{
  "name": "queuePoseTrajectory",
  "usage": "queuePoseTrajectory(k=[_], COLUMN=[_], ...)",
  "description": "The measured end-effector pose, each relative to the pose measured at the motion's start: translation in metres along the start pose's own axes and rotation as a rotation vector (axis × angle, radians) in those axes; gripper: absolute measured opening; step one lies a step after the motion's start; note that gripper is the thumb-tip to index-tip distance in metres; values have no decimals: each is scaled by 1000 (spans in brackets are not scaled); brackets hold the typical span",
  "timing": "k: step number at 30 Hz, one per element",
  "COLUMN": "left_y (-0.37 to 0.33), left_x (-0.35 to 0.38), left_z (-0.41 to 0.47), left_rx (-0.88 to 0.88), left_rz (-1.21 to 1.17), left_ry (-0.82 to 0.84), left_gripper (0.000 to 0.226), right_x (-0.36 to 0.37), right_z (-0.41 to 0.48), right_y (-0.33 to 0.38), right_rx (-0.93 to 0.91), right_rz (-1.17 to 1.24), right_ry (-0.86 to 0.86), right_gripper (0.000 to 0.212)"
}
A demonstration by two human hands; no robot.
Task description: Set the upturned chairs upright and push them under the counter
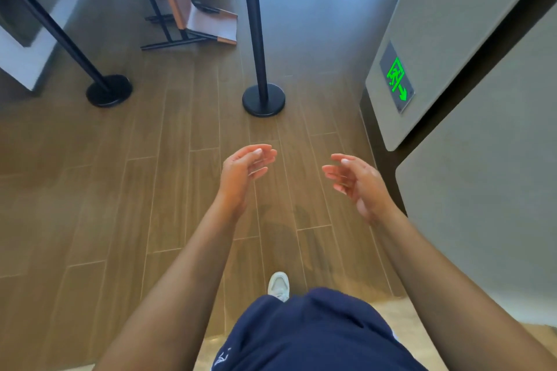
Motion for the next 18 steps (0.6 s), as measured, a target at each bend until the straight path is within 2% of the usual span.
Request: queuePoseTrajectory(k=[10, 18], left_y=[-23, -55], left_x=[12, 39], left_z=[107, 211], left_rx=[-45, -25], left_rz=[9, 40], left_ry=[28, -19], left_gripper=[23, 23], right_x=[8, 7], right_z=[90, 202], right_y=[30, 90], right_rx=[-23, -64], right_rz=[14, -4], right_ry=[-43, 21], right_gripper=[24, 23])
Point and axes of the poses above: each hand's wrist, its own z-axis towards the middle knuckle, its own x-axis out of the palm, y = z × x, the point moved 10 cm from there along z, towards the middle knuckle, and after that the axes turned 9 degrees about z, right-handed, at the moved point
